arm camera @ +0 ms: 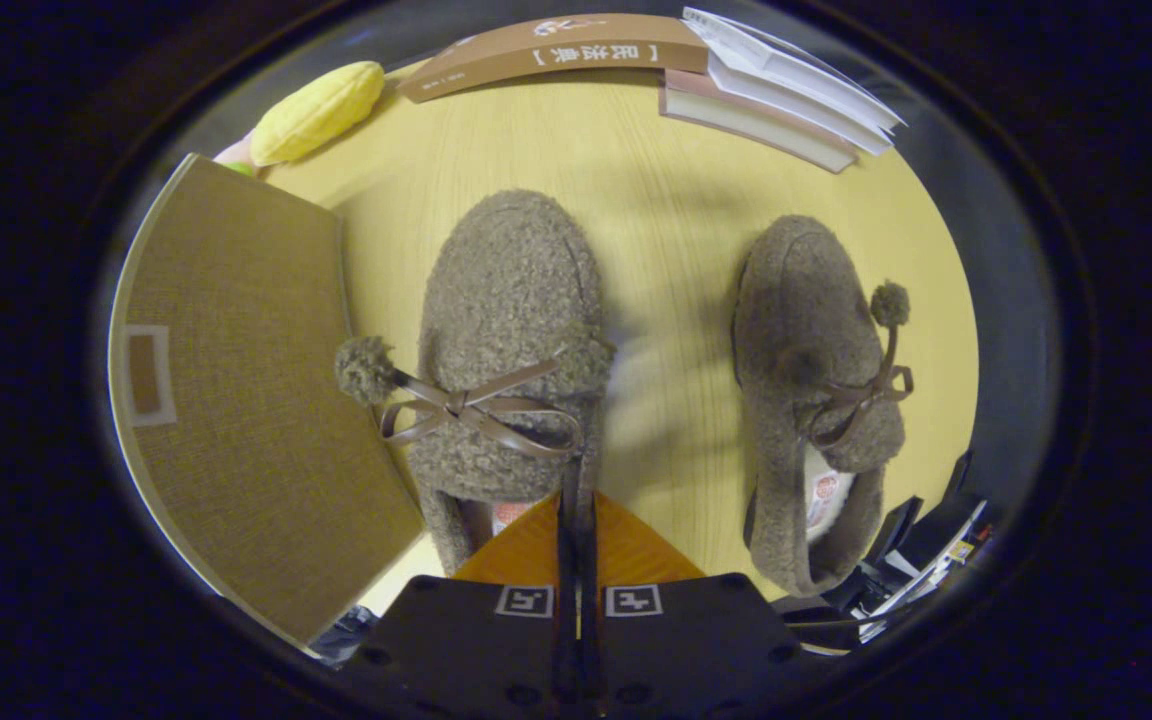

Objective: Open the storage box then place both shoes into the box .Put the left shoe in first, then the right shoe, with the right side of both shoes facing outward in a uniform manner.

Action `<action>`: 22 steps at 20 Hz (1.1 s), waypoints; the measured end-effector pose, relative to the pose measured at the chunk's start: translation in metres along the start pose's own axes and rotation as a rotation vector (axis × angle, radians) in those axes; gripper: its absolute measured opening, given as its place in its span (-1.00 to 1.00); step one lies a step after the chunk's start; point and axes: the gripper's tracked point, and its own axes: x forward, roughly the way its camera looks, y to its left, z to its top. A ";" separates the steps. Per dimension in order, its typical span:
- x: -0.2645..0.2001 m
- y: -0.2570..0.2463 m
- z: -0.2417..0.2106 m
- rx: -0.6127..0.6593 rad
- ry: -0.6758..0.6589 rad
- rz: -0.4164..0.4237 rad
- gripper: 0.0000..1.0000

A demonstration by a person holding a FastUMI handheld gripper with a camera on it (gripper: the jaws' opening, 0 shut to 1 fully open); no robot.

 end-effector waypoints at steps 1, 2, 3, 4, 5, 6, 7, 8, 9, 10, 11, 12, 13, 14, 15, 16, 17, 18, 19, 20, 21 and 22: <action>0.004 -0.001 0.001 0.013 -0.012 -0.005 -0.92; 0.000 -0.002 0.001 0.027 -0.021 -0.008 -0.93; -0.005 -0.002 0.001 0.033 -0.028 -0.010 -0.93; -0.011 -0.002 0.000 0.030 -0.033 -0.017 -0.93; -0.018 -0.004 -0.001 0.020 -0.036 -0.034 -0.93; -0.028 -0.007 -0.003 0.004 -0.037 -0.059 -0.93; -0.038 -0.011 -0.005 -0.007 -0.040 -0.087 -0.93; -0.049 -0.014 -0.006 -0.012 -0.051 -0.107 -0.93; -0.060 -0.015 -0.007 -0.009 -0.064 -0.125 -0.93; -0.072 -0.015 -0.010 -0.005 -0.076 -0.133 -0.93; -0.084 -0.016 -0.012 -0.001 -0.085 -0.143 -0.93; -0.098 -0.016 -0.014 0.002 -0.096 -0.155 -0.93; -0.112 -0.017 -0.017 0.007 -0.106 -0.170 -0.93; -0.126 -0.016 -0.019 0.008 -0.115 -0.184 -0.93; -0.139 -0.015 -0.023 0.003 -0.124 -0.197 -0.93; -0.152 -0.013 -0.025 -0.006 -0.133 -0.212 -0.93; -0.164 -0.011 -0.028 -0.020 -0.142 -0.227 -0.93; -0.177 -0.009 -0.030 -0.041 -0.150 -0.246 -0.93; -0.189 -0.007 -0.031 -0.065 -0.162 -0.265 -0.93; -0.201 -0.002 -0.031 -0.093 -0.175 -0.279 -0.93; -0.212 0.006 -0.030 -0.116 -0.193 -0.286 -0.93; -0.220 0.017 -0.027 -0.138 -0.213 -0.280 -0.93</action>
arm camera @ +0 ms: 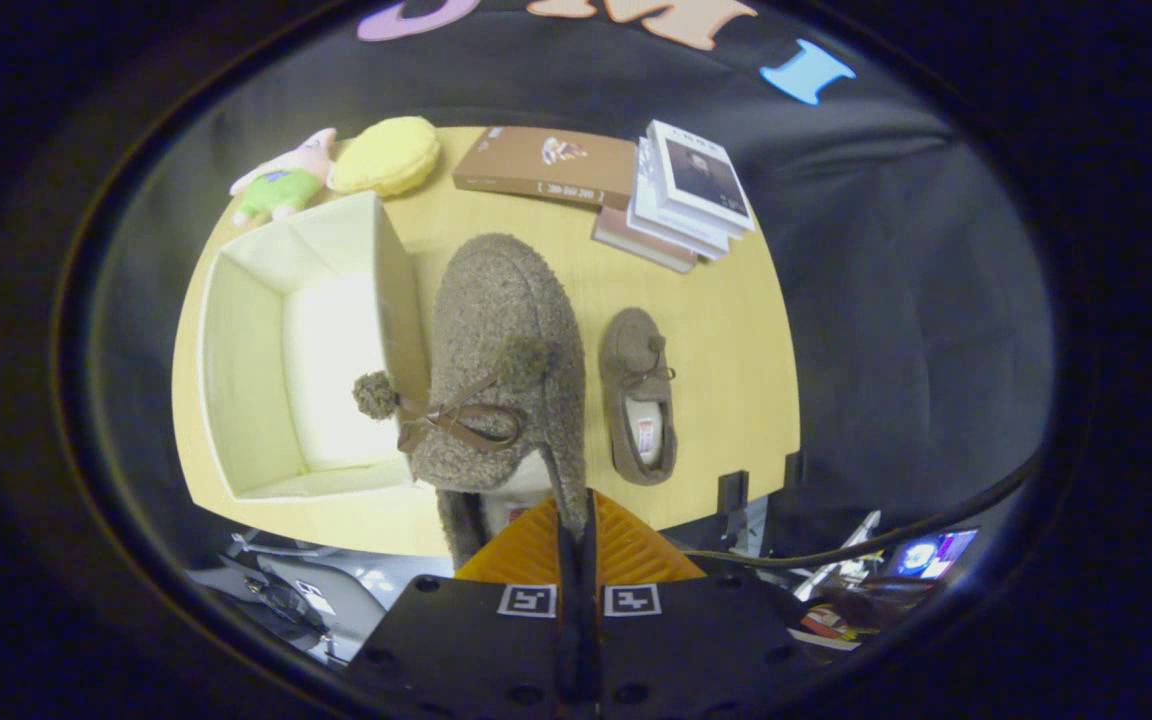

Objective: Open the storage box then place both shoes into the box .Put the left shoe in first, then the right shoe, with the right side of both shoes facing outward in a uniform manner.

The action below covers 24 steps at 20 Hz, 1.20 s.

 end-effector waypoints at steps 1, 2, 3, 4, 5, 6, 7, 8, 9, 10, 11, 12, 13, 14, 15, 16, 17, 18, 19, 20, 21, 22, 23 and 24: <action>-0.009 0.011 0.006 -0.015 -0.026 0.017 -0.93; -0.017 0.027 0.012 -0.029 -0.050 0.046 -0.93; -0.025 0.043 0.018 -0.036 -0.069 0.082 -0.93; -0.031 0.062 0.023 -0.042 -0.085 0.121 -0.93; -0.034 0.078 0.026 -0.047 -0.091 0.159 -0.93; -0.035 0.095 0.032 -0.056 -0.097 0.191 -0.93; -0.031 0.110 0.038 -0.063 -0.097 0.217 -0.93; -0.027 0.125 0.043 -0.068 -0.096 0.240 -0.93; -0.021 0.139 0.048 -0.078 -0.093 0.260 -0.93; -0.011 0.151 0.051 -0.083 -0.081 0.273 -0.93; 0.001 0.163 0.054 -0.092 -0.067 0.288 -0.93; 0.012 0.173 0.055 -0.097 -0.049 0.297 -0.93; 0.023 0.184 0.056 -0.108 -0.035 0.313 -0.93; 0.034 0.194 0.057 -0.120 -0.019 0.323 -0.93; 0.044 0.203 0.057 -0.124 -0.010 0.330 -0.93; 0.053 0.213 0.056 -0.127 0.000 0.341 -0.93; 0.064 0.221 0.055 -0.133 0.013 0.351 -0.93; 0.074 0.231 0.054 -0.138 0.027 0.366 -0.93; 0.082 0.240 0.052 -0.140 0.039 0.385 -0.93; 0.089 0.251 0.050 -0.143 0.054 0.405 -0.93; 0.095 0.260 0.047 -0.154 0.069 0.421 -0.93; 0.102 0.266 0.045 -0.161 0.076 0.431 -0.93; 0.108 0.270 0.043 -0.170 0.079 0.430 -0.93; 0.114 0.271 0.040 -0.184 0.085 0.425 -0.93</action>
